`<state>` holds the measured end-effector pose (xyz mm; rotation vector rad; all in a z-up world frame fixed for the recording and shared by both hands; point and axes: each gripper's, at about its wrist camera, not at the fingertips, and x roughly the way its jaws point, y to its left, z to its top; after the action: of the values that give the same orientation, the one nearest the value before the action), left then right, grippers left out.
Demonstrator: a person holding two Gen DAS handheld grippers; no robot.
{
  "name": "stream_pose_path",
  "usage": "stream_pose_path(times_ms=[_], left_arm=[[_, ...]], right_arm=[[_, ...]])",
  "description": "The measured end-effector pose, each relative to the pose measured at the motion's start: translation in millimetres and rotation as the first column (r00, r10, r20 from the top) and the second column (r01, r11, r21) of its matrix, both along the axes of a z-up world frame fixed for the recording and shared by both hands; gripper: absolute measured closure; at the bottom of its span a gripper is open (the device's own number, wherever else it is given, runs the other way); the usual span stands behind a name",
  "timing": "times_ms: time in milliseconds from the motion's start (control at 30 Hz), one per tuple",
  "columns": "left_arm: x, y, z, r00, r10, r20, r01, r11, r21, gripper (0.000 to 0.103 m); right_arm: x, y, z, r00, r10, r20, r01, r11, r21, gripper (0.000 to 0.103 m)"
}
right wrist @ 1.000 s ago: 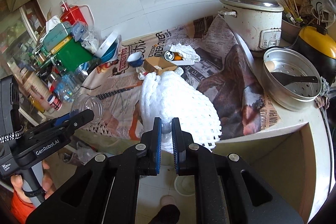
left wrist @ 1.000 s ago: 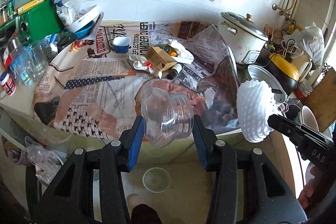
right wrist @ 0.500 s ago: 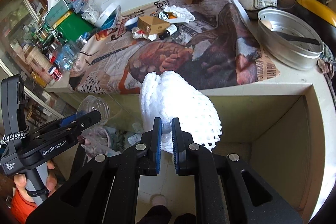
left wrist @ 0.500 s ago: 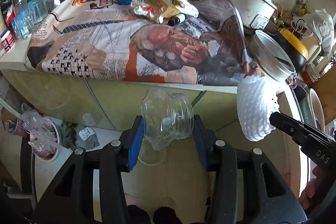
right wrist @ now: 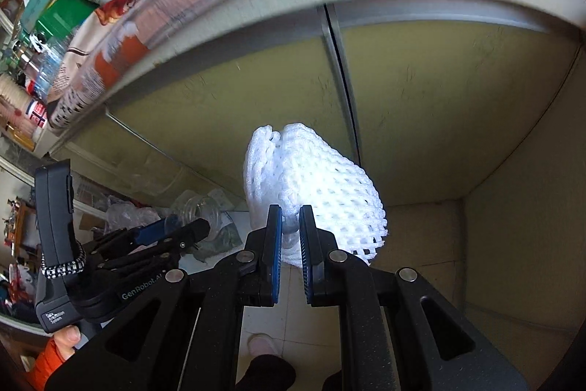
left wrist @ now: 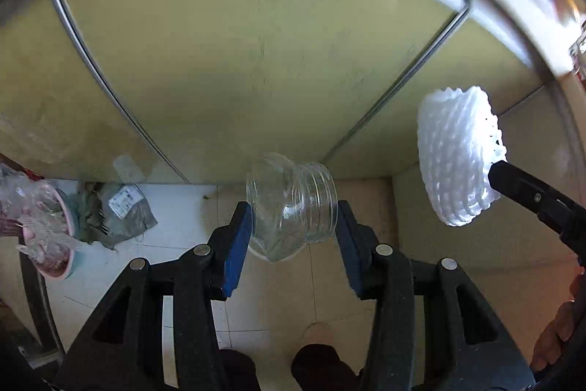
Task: Collect trash
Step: 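Lift the foam net and plastic bottle off the counter toward the floor bin with both grippers, then open both grippers over the white bin, dropping the net and bottle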
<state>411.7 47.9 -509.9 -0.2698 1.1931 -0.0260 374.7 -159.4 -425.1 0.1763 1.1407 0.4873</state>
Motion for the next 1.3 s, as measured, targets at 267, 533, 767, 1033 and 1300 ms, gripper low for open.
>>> stream_pose_path(times_ms=[267, 533, 767, 1033, 1300], left_arm=[[9, 5, -158, 0.994, -0.042, -0.104, 0.036, 0.998, -0.059, 0.058], [16, 9, -275, 0.981, -0.052, -0.188, 0.035, 0.995, -0.094, 0.058], [17, 7, -306, 0.973, -0.086, -0.213, 0.058, 0.989, -0.137, 0.058], [13, 1, -293, 0.974, -0.087, -0.211, 0.065, 0.992, -0.108, 0.054], [5, 11, -236, 0.979, -0.057, -0.194, 0.049, 0.998, -0.047, 0.054]], right_arm=[[4, 13, -134, 0.997, -0.015, -0.077, 0.013, 0.999, -0.031, 0.094], [13, 14, -240, 0.989, -0.018, -0.148, 0.010, 0.998, -0.057, 0.094], [19, 26, -285, 0.979, 0.036, -0.198, -0.049, 0.997, -0.064, 0.092], [28, 24, -271, 0.980, 0.053, -0.193, -0.065, 0.996, -0.059, 0.063], [24, 19, -231, 0.978, 0.031, -0.205, -0.050, 0.995, -0.091, 0.057]])
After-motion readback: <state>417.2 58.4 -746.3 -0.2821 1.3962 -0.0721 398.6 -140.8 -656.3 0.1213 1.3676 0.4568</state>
